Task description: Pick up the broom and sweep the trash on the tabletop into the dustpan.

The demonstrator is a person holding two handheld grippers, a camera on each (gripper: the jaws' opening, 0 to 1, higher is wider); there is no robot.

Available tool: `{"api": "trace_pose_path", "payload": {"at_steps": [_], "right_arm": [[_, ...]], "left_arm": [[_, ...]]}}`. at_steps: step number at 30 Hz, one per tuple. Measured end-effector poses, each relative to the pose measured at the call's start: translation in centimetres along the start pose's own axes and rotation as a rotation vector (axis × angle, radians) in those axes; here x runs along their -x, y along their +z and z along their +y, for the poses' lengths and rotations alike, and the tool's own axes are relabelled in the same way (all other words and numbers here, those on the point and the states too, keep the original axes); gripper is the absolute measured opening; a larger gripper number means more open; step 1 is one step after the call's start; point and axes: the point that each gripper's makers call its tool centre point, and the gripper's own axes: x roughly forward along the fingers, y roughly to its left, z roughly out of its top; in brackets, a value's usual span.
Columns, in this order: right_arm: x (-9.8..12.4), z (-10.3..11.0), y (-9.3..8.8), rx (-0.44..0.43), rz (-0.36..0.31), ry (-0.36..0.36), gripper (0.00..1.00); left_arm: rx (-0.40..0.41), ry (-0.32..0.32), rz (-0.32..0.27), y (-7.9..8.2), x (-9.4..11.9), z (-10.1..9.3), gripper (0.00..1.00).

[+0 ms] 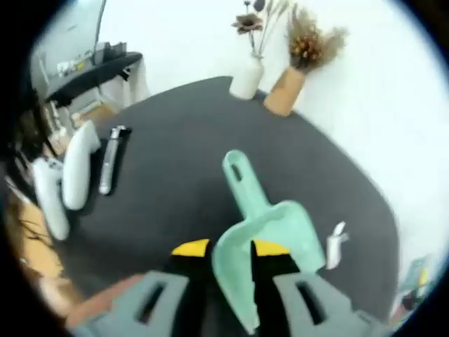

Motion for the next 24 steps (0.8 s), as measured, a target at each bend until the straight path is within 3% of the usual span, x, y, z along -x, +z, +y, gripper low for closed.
{"api": "trace_pose_path", "payload": {"at_steps": [2, 3, 4, 5, 9, 11, 12, 16, 24], "right_arm": [[-0.1, 0.0, -0.1, 0.005, 0.004, -0.003, 0.02], [-0.1, 0.0, -0.2, 0.011, 0.008, -0.008, 0.02], [-0.2, 0.0, -0.3, 0.018, 0.008, -0.013, 0.02], [-0.2, 0.2, -0.5, 0.027, 0.009, -0.019, 0.02], [-0.5, -0.3, -0.9, 0.028, 0.025, -0.020, 0.02], [-0.6, -0.4, -1.1, 0.026, 0.029, -0.024, 0.02], [-0.6, -0.5, -1.2, 0.021, 0.030, -0.025, 0.02], [-0.6, -1.1, -0.9, -0.003, 0.019, -0.023, 0.02], [-0.7, -1.7, -1.4, 0.004, 0.043, -0.062, 0.02]], "left_arm": [[0.036, -0.076, -0.029, 0.9, -0.3, -0.3, 0.26], [0.023, -0.067, -0.016, 1.0, -0.7, 0.3, 0.27], [-0.035, -0.079, -0.019, 0.2, -0.6, 0.1, 0.27], [-0.064, -0.098, -0.039, 0.4, -0.8, 0.0, 0.27], [-0.021, -0.185, -0.050, -0.5, -1.1, -0.8, 0.33], [-0.047, -0.195, -0.053, 0.1, -1.8, -0.4, 0.33], [-0.063, -0.215, -0.081, 1.0, -2.3, -0.5, 0.32], [0.062, -0.359, -0.123, 3.0, -3.1, -1.7, 0.32], [0.152, -0.404, -0.112, 3.6, -5.0, -0.3, 0.37]]}}
